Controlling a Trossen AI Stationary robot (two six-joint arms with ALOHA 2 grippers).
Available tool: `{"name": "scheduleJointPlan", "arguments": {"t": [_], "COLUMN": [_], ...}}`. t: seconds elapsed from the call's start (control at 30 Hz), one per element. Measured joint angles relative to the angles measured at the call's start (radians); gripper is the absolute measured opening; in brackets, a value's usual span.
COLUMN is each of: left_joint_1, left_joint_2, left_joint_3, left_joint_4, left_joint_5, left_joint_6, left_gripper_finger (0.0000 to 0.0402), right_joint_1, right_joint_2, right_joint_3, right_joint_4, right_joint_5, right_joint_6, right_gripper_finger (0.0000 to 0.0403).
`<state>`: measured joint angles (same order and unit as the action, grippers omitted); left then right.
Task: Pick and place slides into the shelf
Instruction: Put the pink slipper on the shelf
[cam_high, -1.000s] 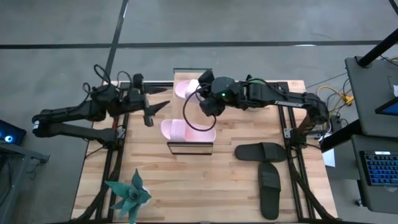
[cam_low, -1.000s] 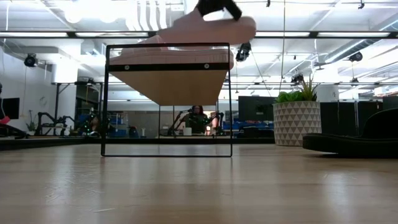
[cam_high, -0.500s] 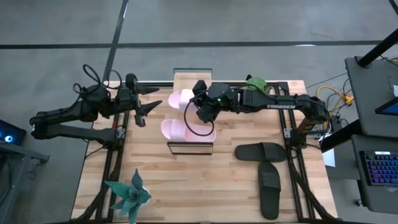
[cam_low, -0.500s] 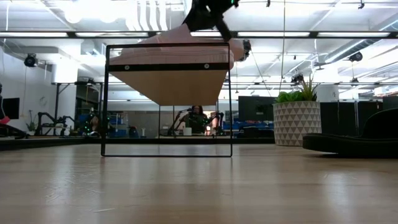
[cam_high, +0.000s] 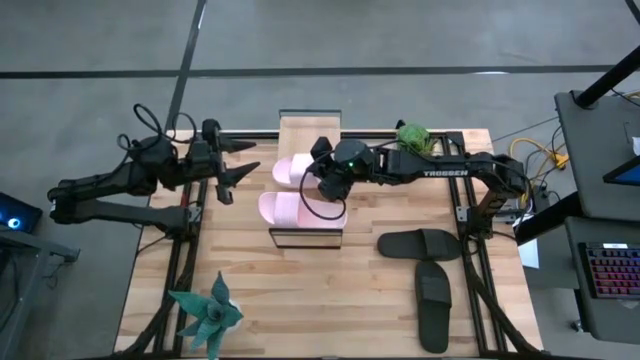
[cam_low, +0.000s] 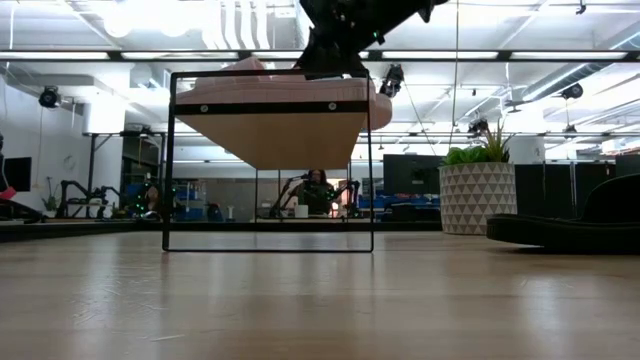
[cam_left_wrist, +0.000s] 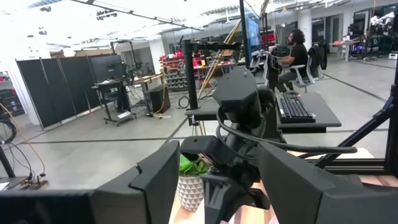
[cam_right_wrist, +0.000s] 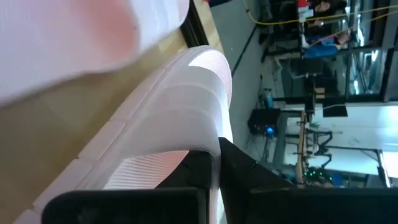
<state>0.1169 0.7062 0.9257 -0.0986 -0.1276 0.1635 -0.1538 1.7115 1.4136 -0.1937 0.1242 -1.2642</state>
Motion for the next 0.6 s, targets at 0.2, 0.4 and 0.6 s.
{"name": "scheduleJointPlan", "arguments": {"t": [0.2, 0.4, 0.6], "left_joint_1": [0.0, 0.0, 0.0], "left_joint_2": [0.017, 0.038, 0.037], "left_joint_3": [0.0, 0.0, 0.0], "left_joint_4": [-0.001, 0.0, 0.003], "left_joint_5": [0.0, 0.0, 0.0], "left_joint_6": [0.0, 0.0, 0.001], "left_gripper_finger": [0.0199, 0.0199, 0.0199], "right_joint_1": [-0.004, -0.002, -0.006], "right_joint_2": [0.0, 0.006, 0.01], "right_joint_3": [-0.026, -0.03, -0.03], "right_joint_4": [0.013, 0.028, 0.036], "right_joint_5": [-0.001, -0.053, -0.056], "right_joint_6": [0.01, 0.025, 0.025], "right_gripper_finger": [0.0009, 0.0009, 0.0009]}}
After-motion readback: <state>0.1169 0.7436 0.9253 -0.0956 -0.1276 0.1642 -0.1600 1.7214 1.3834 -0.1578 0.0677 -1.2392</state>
